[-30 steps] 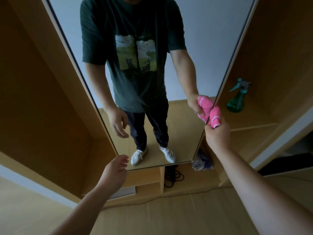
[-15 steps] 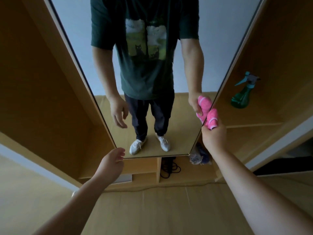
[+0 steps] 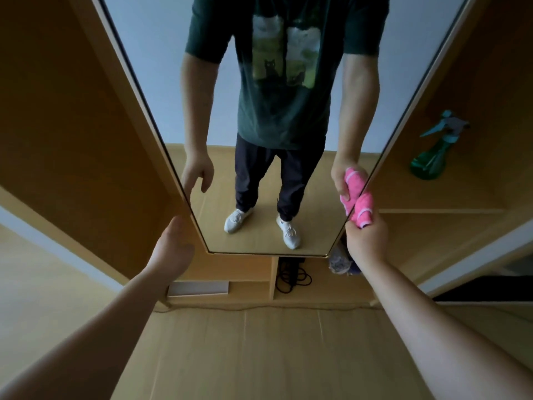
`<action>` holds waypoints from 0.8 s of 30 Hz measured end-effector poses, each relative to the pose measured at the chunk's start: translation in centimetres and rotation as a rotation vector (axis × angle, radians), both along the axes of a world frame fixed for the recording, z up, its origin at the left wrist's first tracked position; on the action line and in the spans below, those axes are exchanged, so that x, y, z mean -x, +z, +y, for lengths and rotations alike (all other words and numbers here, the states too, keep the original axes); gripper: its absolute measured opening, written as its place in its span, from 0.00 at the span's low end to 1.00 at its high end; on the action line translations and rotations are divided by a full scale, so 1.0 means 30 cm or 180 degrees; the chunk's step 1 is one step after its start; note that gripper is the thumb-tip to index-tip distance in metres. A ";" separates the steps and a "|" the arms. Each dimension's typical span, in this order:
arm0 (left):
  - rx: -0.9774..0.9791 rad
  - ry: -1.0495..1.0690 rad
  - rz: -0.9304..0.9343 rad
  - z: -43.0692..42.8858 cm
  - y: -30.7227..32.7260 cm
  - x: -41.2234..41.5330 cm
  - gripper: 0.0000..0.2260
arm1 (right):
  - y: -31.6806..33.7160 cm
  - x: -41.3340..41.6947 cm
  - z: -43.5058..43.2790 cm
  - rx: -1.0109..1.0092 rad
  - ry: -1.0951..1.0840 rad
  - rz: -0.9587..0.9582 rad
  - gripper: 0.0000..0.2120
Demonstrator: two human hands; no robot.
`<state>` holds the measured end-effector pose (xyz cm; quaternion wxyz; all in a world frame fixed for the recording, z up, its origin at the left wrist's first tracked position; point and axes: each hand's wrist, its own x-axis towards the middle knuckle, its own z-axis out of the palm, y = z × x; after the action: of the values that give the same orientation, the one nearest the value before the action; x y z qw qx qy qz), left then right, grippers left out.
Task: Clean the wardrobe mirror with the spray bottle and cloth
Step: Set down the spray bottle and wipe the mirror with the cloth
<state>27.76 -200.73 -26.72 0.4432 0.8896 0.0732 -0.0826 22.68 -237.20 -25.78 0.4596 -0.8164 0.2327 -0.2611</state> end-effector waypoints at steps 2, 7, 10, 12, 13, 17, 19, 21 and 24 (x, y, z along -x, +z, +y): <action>0.0000 -0.0168 -0.0095 -0.008 0.003 -0.024 0.33 | -0.021 -0.003 -0.001 0.0036 -0.0020 0.0021 0.09; -0.0006 -0.0356 -0.0512 -0.039 -0.026 -0.036 0.30 | -0.080 -0.007 0.004 0.0006 -0.0106 0.0076 0.12; 0.0400 -0.0445 -0.0291 -0.024 -0.049 -0.034 0.37 | -0.107 -0.007 0.013 -0.0048 -0.0179 0.0110 0.14; 0.0428 -0.0458 -0.0338 -0.017 -0.059 -0.032 0.39 | -0.122 -0.008 0.020 -0.0079 -0.0184 0.0078 0.15; 0.0429 -0.0437 -0.0378 -0.021 -0.061 -0.030 0.40 | -0.130 -0.009 0.023 -0.0083 -0.0189 0.0060 0.14; 0.0348 -0.0366 -0.0513 -0.035 -0.074 -0.026 0.40 | -0.168 -0.014 0.025 -0.0158 -0.0222 0.0098 0.13; 0.0377 -0.0400 -0.0528 -0.029 -0.083 -0.026 0.41 | -0.195 -0.013 0.024 -0.0224 -0.0241 0.0126 0.14; 0.0388 -0.0434 -0.0519 -0.023 -0.090 -0.024 0.42 | -0.223 -0.008 0.023 -0.0222 -0.0271 0.0124 0.13; 0.0413 -0.0409 -0.0502 -0.025 -0.099 -0.025 0.44 | -0.268 -0.004 0.019 -0.0218 -0.0223 0.0161 0.13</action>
<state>28.49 -201.48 -29.68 0.4981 0.8656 -0.0245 -0.0452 22.79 -236.62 -33.83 0.4717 -0.7979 0.2815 -0.2482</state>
